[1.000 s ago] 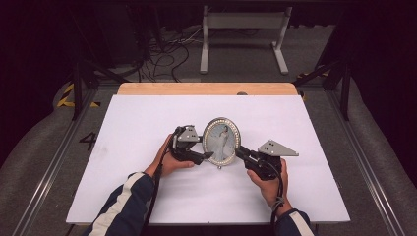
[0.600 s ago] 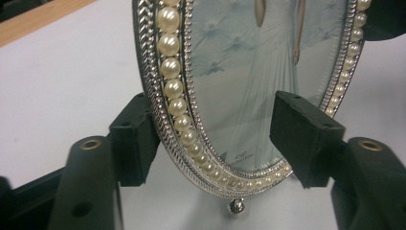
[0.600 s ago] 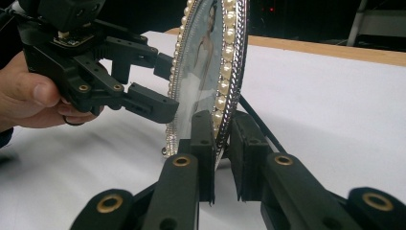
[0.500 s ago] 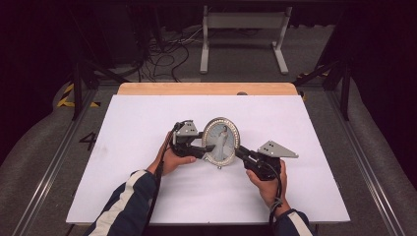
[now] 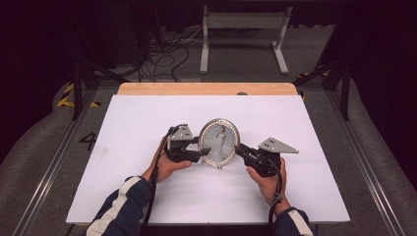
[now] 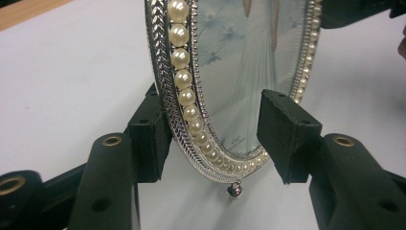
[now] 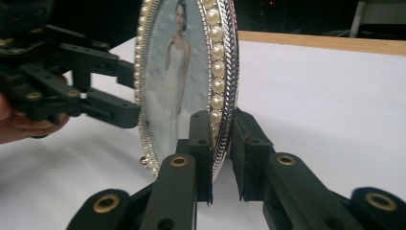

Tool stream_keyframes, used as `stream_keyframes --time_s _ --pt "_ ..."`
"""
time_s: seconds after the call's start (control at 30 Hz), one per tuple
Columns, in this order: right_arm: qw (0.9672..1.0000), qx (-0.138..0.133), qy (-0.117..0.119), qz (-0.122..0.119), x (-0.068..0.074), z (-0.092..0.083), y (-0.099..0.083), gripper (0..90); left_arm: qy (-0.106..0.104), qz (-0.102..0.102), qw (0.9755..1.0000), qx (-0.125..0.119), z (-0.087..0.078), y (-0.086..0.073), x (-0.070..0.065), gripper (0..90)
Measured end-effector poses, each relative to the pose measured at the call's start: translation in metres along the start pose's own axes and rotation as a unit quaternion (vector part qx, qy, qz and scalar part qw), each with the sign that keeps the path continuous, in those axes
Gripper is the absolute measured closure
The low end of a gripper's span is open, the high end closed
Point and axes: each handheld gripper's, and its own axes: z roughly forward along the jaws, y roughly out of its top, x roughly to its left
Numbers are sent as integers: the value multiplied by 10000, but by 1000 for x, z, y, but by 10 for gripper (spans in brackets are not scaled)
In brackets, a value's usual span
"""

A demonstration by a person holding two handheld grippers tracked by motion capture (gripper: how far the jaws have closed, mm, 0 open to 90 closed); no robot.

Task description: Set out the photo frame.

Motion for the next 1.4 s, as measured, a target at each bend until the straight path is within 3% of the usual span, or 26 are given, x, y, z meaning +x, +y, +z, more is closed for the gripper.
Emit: stream_keyframes --time_s 0.17,0.47,0.67,0.8,1.13,1.23,1.4 --pt "10000 21 -18 39 -1 3 1 793 192 82 9997 86 -4 -4 -7 476" --pt "9999 -30 -53 -101 4 9 3 794 430 63 9990 138 -10 -10 -6 641" --pt "9998 -20 -144 -152 8 9 3 779 508 208 9983 217 -11 -10 -9 641" --pt "9997 -23 -142 -184 10 11 2 776 455 127 9987 176 -11 -13 -8 640" --pt "9992 79 -143 -352 12 17 -1 752 530 297 9980 167 -14 -16 -12 637" --pt "9994 82 -169 -302 11 18 -2 749 651 480 9964 260 -15 -14 -17 635" --pt "9993 65 -119 -354 14 18 -2 755 595 364 9972 252 -14 -18 -12 628"
